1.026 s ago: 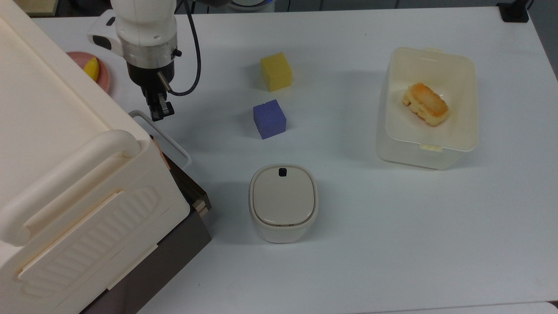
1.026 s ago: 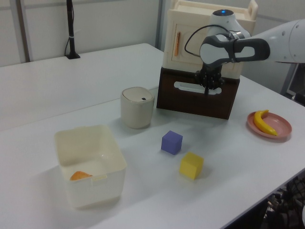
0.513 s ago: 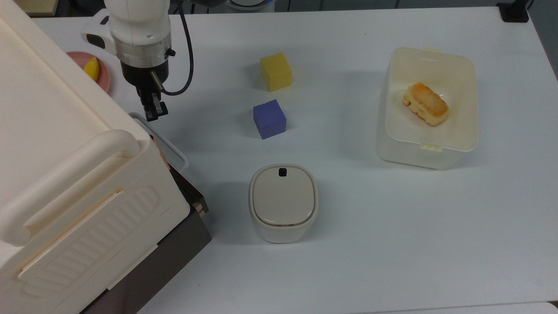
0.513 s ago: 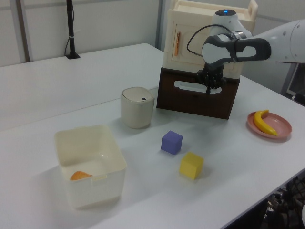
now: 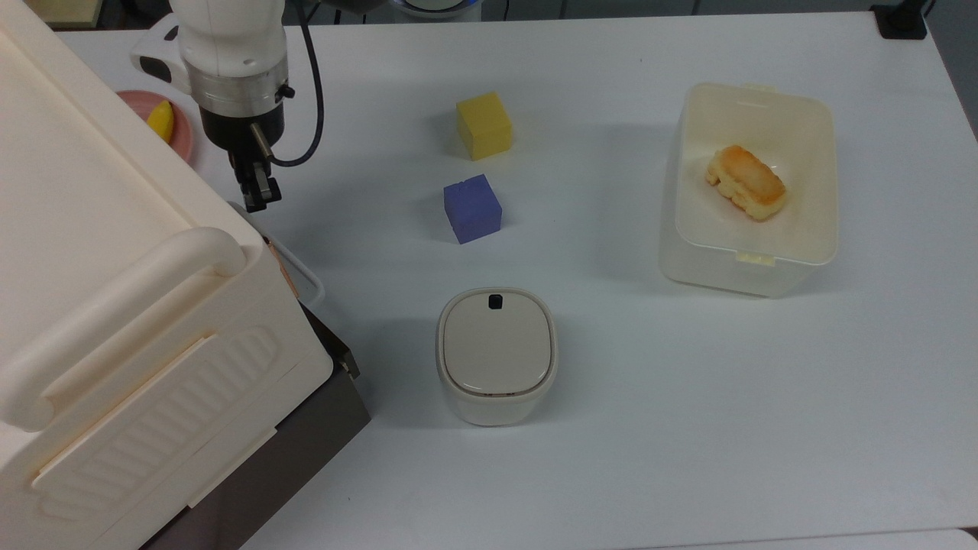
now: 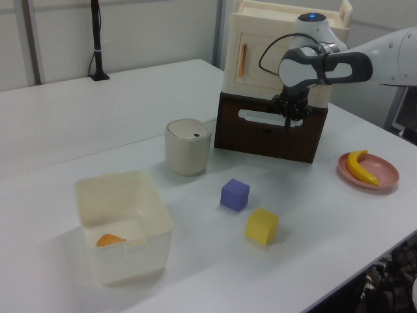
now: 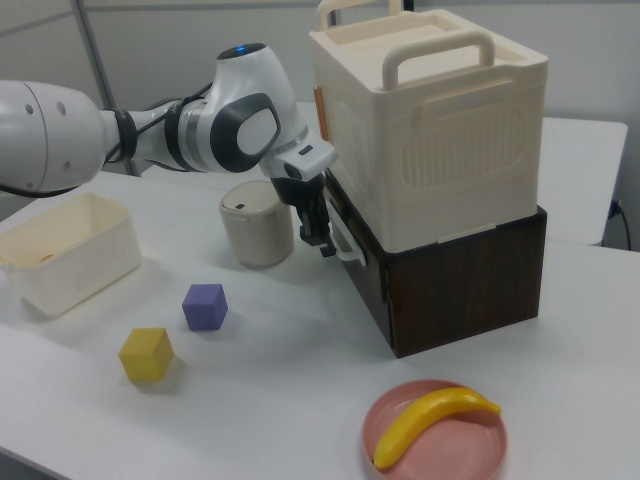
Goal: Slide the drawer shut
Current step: 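Push the drawer front inward into the wooden unit, then lift the gripper up and away from the closed drawer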
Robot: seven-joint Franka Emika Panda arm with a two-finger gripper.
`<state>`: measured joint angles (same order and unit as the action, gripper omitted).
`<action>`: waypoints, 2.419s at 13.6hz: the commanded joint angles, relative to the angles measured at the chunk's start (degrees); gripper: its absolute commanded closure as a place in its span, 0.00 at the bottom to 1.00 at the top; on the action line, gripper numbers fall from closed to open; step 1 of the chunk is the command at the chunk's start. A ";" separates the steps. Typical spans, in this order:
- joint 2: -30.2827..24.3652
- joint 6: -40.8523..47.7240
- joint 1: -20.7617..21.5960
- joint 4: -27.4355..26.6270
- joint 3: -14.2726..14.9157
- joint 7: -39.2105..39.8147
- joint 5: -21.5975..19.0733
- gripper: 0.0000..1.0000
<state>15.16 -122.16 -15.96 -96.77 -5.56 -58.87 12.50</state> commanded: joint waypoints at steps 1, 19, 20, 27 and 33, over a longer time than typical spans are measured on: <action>-0.13 -2.82 -0.73 -0.35 0.47 -0.80 0.16 1.00; 0.40 -2.56 -0.47 -0.08 0.20 0.77 1.21 1.00; 0.22 -2.30 0.49 -0.08 0.03 1.82 1.56 1.00; -2.94 0.34 9.89 1.84 -0.24 2.27 1.65 0.95; -5.13 3.22 10.78 2.11 -4.09 11.90 0.86 0.26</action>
<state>12.12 -122.71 -5.36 -94.54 -7.14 -53.87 13.24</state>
